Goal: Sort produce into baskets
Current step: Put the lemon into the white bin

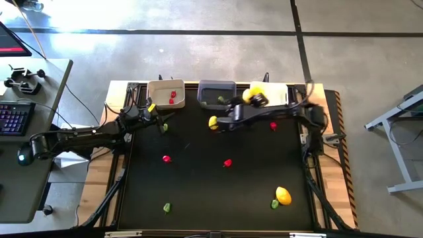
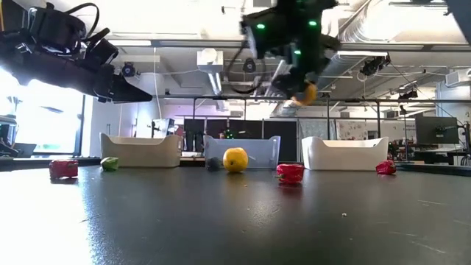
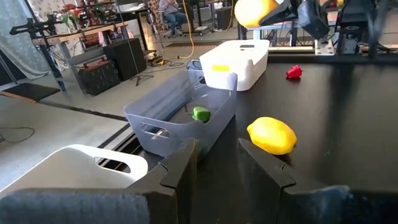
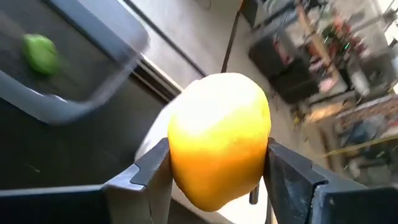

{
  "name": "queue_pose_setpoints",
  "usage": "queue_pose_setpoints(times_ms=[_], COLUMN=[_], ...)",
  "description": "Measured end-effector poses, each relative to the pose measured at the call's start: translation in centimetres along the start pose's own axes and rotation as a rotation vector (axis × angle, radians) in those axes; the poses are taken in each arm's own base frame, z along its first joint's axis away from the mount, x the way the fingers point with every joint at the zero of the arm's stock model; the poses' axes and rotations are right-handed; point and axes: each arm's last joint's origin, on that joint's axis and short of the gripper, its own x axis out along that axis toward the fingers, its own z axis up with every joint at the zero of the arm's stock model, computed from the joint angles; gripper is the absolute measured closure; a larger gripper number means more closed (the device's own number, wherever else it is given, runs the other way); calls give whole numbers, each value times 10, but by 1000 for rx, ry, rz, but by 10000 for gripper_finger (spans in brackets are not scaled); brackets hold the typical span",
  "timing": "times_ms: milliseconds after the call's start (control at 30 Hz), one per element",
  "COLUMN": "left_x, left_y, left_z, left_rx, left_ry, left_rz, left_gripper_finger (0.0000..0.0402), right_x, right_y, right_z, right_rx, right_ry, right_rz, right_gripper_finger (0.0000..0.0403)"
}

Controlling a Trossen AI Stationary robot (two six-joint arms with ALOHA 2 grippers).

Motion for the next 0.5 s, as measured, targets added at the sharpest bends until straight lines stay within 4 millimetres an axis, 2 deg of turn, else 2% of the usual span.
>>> queue_pose_setpoints(times_ms=[233,500], left_x=[0,0], left_y=[0,0], left_z=[1,1], left_rx=[0,-1], left_ry=[-6,-12], left_rz=[1,2], left_gripper_finger=[301,301], right_x=[31,66], right_y=[-43,-73], right_z=[-48,-85], right_rx=[177,374], right_ry=[95,72], right_rz=[51,307], right_gripper_finger=[214,214])
